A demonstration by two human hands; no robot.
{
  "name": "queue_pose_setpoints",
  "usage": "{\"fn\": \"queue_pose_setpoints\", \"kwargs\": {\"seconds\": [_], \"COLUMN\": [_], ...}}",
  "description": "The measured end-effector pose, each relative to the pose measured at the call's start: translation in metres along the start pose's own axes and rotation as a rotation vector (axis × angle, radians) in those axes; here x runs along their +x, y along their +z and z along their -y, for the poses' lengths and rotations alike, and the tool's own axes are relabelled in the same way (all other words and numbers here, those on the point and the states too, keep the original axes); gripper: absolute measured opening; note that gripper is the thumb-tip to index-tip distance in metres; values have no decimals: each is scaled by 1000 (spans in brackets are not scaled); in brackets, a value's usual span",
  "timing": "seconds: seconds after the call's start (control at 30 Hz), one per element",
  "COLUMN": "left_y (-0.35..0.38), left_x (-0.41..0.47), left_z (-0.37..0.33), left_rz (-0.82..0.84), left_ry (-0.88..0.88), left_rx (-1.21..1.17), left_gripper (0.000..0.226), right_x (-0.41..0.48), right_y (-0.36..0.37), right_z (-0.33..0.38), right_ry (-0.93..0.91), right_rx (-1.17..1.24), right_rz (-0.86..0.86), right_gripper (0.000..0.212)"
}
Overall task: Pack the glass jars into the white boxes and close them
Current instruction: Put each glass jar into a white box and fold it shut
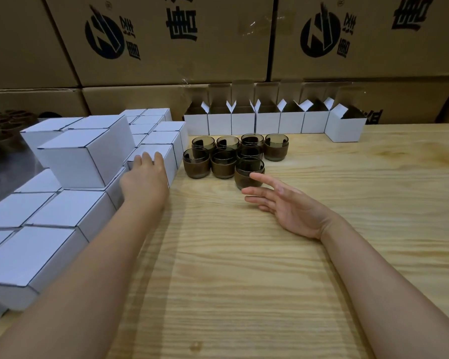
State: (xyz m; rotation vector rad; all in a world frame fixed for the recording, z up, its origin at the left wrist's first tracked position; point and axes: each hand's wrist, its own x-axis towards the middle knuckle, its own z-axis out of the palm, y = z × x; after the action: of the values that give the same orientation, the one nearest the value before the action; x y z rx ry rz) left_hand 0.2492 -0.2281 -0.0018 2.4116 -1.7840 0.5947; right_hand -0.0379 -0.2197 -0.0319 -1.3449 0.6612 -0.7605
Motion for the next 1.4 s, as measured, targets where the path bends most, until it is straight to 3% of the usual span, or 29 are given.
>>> {"fn": "queue_pose_setpoints", "kwargs": {"seconds": [0.17,0.27,0.33,0.43,0.5,0.63,0.73,0.8,0.87,0.93,0.97,1.0,1.07,1.2,1.4], "left_y": [-3,-12,-21,-25,-23,-5,-1,-1,-1,-2,-1,-1,-2,-2,-3], "left_x": [3,-5,-19,-55,-77,-87,-82,-79,-78,-78,-78,-78,-79,-79,-80], "left_z": [-4,-7,-15,-42,-58,-64,-62,-64,-67,-68,-69,-69,-69,-70,-71], "left_rz": [60,79,-68,-275,-199,36,40,59,74,80,80,79,75,90,96], "left_ry": [-10,-105,-103,29,-15,-37,-27,-17,3,4,2,2,2,1,-5], "left_rx": [-59,-296,-439,-652,-775,-668,-702,-672,-618,-585,-575,-566,-549,-514,-441], "left_gripper": [57,62,63,38,24,26,25,23,20,18,17,16,15,13,16], "right_x": [0,-1,-2,-3,-3,-3,-3,-4,-2,7,14,21,34,51,67], "right_y": [2,3,5,6,7,7,6,3,-3,-12,-19,-28,-52,-130,-217], "right_z": [1,3,4,5,5,6,5,8,13,18,21,23,23,28,55], "right_ry": [0,-1,1,1,-4,2,11,0,-110,-295,-336,-334,-259,0,333], "right_rx": [13,18,17,18,9,18,-3,-4,104,190,148,43,-227,-811,-1116], "right_rz": [8,7,6,-5,-16,-28,-40,-53,-172,-524,-751,-957,-1142,-1104,-1016], "right_gripper": [95,95,95,95,95,92,60,49,41,18,9,13,19,18,29]}}
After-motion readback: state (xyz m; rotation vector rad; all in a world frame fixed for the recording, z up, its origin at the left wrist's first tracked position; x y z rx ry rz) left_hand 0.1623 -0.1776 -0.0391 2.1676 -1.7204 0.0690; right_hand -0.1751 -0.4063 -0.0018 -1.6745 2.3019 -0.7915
